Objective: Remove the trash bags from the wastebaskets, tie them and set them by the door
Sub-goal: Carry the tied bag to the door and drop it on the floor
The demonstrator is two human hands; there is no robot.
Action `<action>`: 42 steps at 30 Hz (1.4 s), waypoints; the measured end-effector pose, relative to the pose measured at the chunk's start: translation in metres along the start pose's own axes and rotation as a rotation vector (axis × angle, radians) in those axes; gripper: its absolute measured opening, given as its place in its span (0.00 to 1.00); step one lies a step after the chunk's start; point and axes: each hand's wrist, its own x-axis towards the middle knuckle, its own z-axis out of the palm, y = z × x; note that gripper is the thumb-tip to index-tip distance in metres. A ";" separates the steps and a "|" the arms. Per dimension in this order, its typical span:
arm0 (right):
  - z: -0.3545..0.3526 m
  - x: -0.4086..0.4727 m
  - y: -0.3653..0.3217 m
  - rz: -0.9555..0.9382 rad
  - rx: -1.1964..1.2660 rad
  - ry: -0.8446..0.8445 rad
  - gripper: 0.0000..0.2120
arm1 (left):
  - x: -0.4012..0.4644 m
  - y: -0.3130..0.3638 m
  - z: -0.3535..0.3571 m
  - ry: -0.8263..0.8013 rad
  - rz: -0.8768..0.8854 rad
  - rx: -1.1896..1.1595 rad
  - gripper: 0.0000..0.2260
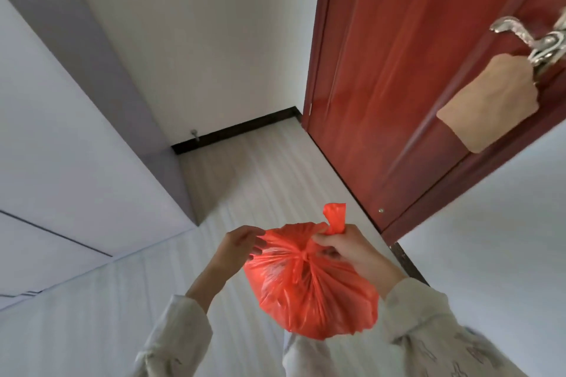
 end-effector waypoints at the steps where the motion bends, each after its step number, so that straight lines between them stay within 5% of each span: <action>1: 0.001 0.020 -0.018 -0.004 -0.038 -0.024 0.05 | 0.019 0.011 -0.006 0.029 -0.010 -0.014 0.12; 10: 0.004 0.173 -0.179 -0.016 -0.207 -0.094 0.06 | 0.168 0.086 -0.065 0.225 -0.072 -0.152 0.12; 23: 0.037 0.441 -0.358 0.106 -0.166 -0.030 0.09 | 0.467 0.174 -0.158 0.266 -0.132 -0.198 0.12; 34: 0.043 0.663 -0.435 0.329 -0.038 -0.022 0.11 | 0.648 0.198 -0.180 0.355 -0.338 -0.289 0.11; 42: 0.037 0.860 -0.405 0.332 -0.193 0.016 0.12 | 0.797 0.172 -0.133 0.342 -0.418 -0.369 0.10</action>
